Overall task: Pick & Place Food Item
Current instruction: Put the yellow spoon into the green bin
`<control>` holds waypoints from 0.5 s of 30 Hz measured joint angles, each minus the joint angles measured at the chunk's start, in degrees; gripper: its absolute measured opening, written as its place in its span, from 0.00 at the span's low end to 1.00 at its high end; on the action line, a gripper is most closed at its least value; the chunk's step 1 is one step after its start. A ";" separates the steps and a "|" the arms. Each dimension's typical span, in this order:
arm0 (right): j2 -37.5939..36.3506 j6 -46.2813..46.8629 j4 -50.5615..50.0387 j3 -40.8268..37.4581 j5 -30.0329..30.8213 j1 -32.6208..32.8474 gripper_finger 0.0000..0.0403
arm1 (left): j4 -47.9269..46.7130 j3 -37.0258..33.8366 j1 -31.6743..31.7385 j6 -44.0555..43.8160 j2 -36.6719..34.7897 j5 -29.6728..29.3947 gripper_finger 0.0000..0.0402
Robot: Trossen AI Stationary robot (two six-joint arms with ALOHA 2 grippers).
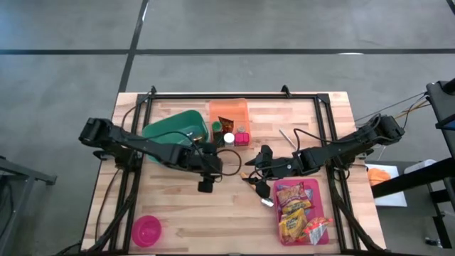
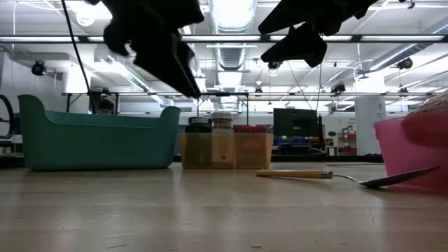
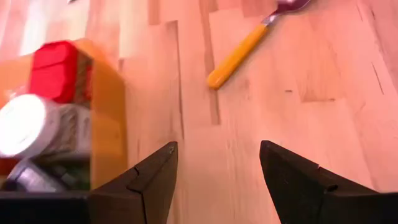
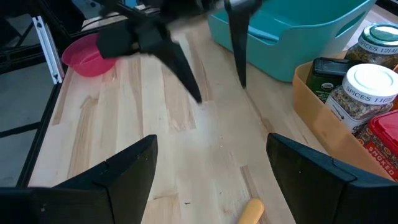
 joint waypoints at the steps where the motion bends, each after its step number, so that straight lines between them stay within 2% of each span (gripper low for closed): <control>1: 0.00 0.00 0.01 0.00 0.00 0.00 0.74 | 2.90 -1.23 0.01 1.03 0.39 0.37 0.57; 7: 0.00 0.00 -0.09 0.00 0.00 0.00 0.74 | 15.95 -4.17 0.82 5.47 4.69 3.70 0.57; 15: 0.00 0.00 -0.08 -0.01 0.00 0.00 0.74 | 15.82 3.93 2.18 8.23 13.32 5.63 0.57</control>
